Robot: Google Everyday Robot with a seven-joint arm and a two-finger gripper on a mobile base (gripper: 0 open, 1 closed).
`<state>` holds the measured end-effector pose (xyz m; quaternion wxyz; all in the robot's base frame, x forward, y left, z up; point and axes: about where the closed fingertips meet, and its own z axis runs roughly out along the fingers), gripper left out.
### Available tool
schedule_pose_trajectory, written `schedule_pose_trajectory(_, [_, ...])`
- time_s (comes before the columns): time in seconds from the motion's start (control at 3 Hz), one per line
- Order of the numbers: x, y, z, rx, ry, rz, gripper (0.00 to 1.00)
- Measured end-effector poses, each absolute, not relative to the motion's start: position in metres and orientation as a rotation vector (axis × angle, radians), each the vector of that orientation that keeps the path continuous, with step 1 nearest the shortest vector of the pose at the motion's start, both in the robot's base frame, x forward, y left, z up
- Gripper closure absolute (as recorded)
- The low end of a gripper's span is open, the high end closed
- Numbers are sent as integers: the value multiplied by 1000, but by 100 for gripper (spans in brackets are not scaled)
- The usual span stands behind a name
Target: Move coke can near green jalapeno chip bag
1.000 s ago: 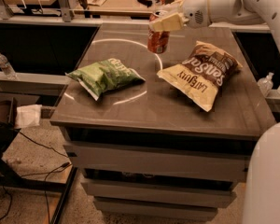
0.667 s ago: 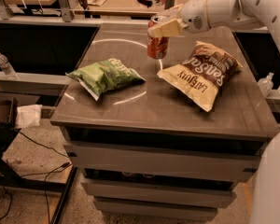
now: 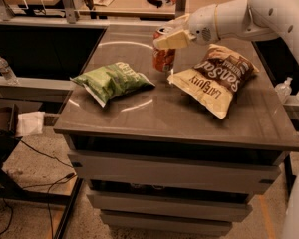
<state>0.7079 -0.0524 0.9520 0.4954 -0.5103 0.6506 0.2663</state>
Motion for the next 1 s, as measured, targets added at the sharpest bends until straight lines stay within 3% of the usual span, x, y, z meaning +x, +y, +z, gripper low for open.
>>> schedule_pose_trajectory(0.67, [688, -34, 934, -1247, 1579, 708, 100])
schedule_pose_trajectory(1.0, [684, -22, 921, -1257, 1638, 799, 82])
